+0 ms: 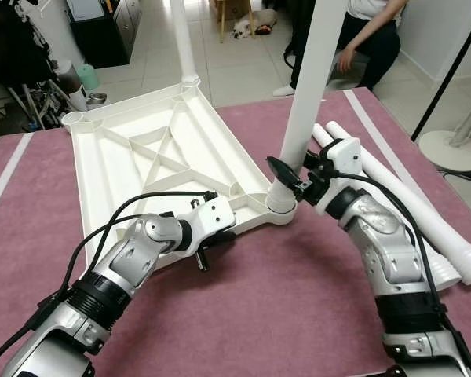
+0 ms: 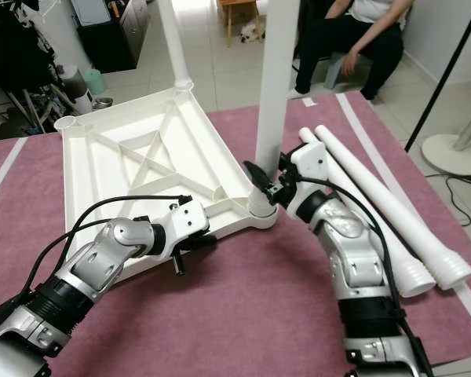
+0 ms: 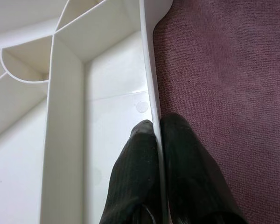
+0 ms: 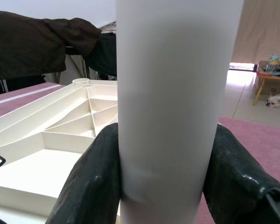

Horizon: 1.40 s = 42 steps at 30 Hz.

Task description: Building children table

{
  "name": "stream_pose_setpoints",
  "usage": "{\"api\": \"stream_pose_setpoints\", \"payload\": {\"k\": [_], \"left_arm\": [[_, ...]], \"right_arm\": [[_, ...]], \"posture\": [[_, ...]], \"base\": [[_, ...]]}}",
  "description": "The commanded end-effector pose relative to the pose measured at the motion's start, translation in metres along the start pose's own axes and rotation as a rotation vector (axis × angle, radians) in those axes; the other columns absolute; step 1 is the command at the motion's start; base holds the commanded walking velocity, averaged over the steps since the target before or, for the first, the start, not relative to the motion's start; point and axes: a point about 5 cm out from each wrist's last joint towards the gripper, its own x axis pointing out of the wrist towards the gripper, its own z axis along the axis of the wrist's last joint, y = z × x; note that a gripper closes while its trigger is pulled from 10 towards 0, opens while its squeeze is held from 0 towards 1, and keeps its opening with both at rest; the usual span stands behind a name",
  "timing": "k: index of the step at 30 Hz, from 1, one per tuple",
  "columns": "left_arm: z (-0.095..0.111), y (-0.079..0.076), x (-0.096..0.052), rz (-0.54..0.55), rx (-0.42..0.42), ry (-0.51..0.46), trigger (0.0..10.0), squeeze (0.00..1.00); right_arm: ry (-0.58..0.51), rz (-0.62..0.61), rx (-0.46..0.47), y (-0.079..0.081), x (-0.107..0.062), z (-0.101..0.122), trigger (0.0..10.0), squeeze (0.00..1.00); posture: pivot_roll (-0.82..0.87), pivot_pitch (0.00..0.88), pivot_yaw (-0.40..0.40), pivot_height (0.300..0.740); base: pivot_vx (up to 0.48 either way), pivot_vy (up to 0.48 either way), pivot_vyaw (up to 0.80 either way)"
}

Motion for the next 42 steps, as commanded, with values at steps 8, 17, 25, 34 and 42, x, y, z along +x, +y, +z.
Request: {"api": "stream_pose_setpoints", "payload": {"k": [8, 17, 25, 34, 42], "left_arm": [[-0.004, 0.002, -0.001, 0.059, 0.021, 0.026, 10.0, 0.00], [-0.004, 0.003, 0.000, 0.064, 0.021, 0.027, 10.0, 0.00], [-0.004, 0.003, 0.000, 0.068, 0.020, 0.026, 10.0, 0.00], [-0.004, 0.003, 0.001, 0.069, 0.017, 0.027, 10.0, 0.00], [-0.003, 0.003, 0.003, 0.063, 0.019, 0.025, 10.0, 0.00]], "right_arm": [[0.104, 0.061, 0.046, 0.009, -0.003, -0.021, 10.0, 0.00], [0.164, 0.139, 0.071, 0.010, -0.004, -0.027, 10.0, 0.00], [0.212, 0.083, 0.025, 0.003, -0.002, -0.034, 10.0, 0.00], [0.189, -0.040, 0.065, 0.018, -0.012, -0.045, 10.0, 0.00], [0.215, -0.193, 0.050, 0.015, -0.016, -0.053, 10.0, 0.00]], "posture": [[-0.06, 0.000, 0.152, 0.740], [-0.07, 0.000, 0.153, 0.740], [-0.07, 0.000, 0.149, 0.740], [-0.07, 0.000, 0.155, 0.740], [-0.09, 0.000, 0.165, 0.740]], "base": [[0.000, 0.000, 0.00], [0.000, 0.000, 0.00], [0.000, 0.000, 0.00], [0.000, 0.000, 0.00], [0.000, 0.000, 0.00]]}}
